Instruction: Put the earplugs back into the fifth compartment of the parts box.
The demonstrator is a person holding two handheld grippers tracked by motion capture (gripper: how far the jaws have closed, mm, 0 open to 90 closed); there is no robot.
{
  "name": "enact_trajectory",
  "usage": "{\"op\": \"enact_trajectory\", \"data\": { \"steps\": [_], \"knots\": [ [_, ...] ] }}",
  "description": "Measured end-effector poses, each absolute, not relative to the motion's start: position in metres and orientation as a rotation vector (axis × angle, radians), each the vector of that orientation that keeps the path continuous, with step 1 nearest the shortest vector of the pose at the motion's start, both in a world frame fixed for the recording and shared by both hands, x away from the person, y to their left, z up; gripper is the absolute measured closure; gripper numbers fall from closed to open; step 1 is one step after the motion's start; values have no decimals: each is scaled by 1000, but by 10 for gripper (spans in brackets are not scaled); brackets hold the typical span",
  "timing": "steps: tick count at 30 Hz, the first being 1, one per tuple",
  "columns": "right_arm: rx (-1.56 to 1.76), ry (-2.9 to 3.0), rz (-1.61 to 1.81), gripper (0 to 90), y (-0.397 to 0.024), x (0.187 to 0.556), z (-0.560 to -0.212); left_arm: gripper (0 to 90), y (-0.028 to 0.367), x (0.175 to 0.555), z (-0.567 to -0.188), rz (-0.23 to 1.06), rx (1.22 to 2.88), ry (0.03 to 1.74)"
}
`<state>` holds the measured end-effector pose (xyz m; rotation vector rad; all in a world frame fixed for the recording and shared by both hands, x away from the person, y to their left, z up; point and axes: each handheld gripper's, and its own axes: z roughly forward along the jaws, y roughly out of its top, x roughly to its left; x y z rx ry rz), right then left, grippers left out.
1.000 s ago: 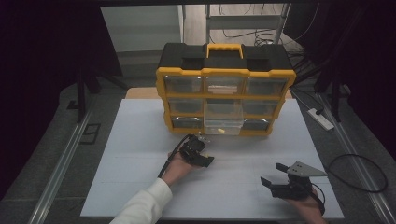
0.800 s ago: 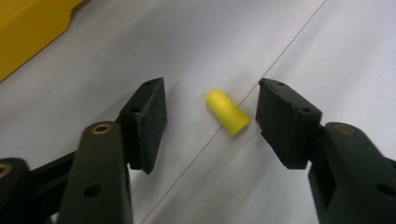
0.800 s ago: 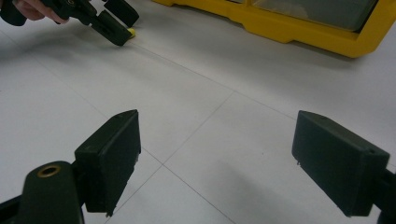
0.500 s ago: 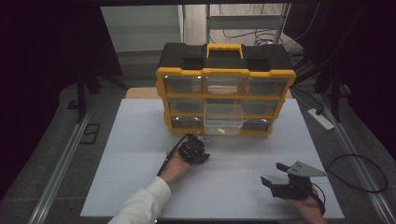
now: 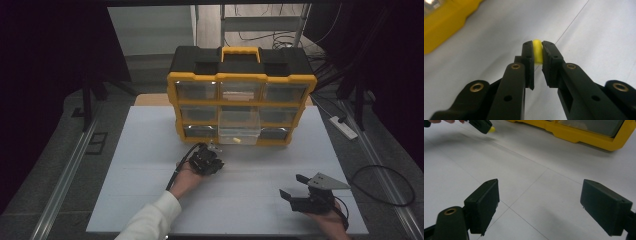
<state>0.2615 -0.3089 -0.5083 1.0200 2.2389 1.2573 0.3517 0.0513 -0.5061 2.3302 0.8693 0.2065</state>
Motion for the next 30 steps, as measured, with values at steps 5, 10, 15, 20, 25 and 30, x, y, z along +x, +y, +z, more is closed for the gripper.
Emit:
{"op": "enact_trajectory", "data": {
  "steps": [5,10,15,20,25,30],
  "knots": [
    [1020,2239,1257,165,-309,261,-508,795,62,343,-497,245,2249,869],
    [1019,2238,1254,165,-309,261,-508,793,72,333,-487,256,2188,857],
    [1021,2239,1253,165,-309,261,-508,792,82,326,-476,294,2113,851],
    [1023,2241,1251,165,-309,261,-509,793,93,323,-469,283,2042,840],
    [1021,2241,1250,165,-309,261,-509,792,103,320,-460,295,1986,844],
    [1017,2244,1250,165,-309,261,-509,792,109,316,-446,334,1945,833]
  ]
}}
